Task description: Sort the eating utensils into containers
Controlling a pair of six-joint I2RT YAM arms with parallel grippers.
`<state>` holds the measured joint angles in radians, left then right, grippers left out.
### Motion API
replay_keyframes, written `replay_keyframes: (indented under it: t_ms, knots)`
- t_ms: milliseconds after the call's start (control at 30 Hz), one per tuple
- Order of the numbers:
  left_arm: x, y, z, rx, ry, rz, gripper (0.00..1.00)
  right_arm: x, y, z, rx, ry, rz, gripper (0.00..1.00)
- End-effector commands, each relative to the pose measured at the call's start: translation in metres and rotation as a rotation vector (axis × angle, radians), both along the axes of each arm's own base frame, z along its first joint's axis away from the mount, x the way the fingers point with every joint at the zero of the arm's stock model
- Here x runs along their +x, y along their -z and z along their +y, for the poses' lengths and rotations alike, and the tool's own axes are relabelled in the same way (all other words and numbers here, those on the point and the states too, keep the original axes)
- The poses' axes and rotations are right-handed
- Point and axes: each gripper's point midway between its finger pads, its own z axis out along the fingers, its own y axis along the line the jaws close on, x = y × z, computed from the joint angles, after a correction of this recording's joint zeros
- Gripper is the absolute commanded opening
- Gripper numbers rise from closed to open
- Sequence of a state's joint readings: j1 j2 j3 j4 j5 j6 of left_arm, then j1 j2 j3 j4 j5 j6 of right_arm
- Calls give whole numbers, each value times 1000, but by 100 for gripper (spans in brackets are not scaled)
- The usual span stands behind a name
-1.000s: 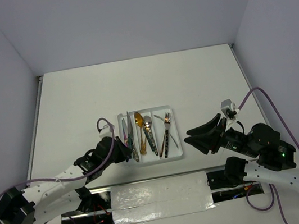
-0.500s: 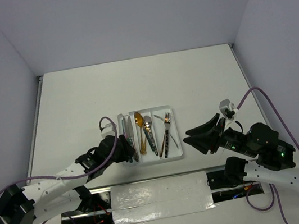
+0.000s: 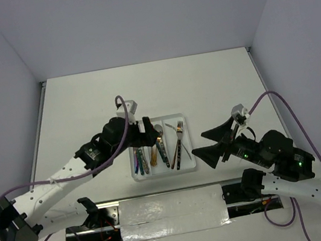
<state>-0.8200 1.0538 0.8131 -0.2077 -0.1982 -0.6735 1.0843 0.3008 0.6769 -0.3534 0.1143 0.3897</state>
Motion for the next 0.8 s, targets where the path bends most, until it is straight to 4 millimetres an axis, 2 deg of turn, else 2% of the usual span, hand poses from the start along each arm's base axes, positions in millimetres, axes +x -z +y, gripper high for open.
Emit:
replay_keyframes:
  t_ms: [0,33,67,100,133,200,267,333,467,567,767]
  knots:
    - [9,-39,-30,20,189,-159,99,15,-18,-15,23,120,3,99]
    - [10,-46,-36,8,219,-188,99,16,-23,-17,25,132,1,100]
    - [10,-52,-39,-2,237,-221,99,20,-17,-19,-9,160,29,99]
    - [10,-65,-44,-43,249,-270,99,21,-28,-24,3,176,28,100]
    - [9,-63,-44,-53,262,-296,99,22,-31,-27,3,192,37,100]
    - [2,-88,-43,-132,276,-386,99,29,-36,-36,13,256,50,100]
    - [-10,-94,-30,-185,268,-442,99,35,-39,-43,36,308,41,100]
    - [-25,-113,-20,-272,280,-539,99,34,-33,-41,9,285,-9,100]
    - [-57,-141,-15,-375,375,-648,99,32,-30,-44,0,276,-22,100]
    - [-54,-134,-7,-350,336,-663,99,36,-28,-50,-1,317,-17,100]
    - [-40,-116,-9,-306,296,-647,99,29,-25,-36,-4,239,-47,100]
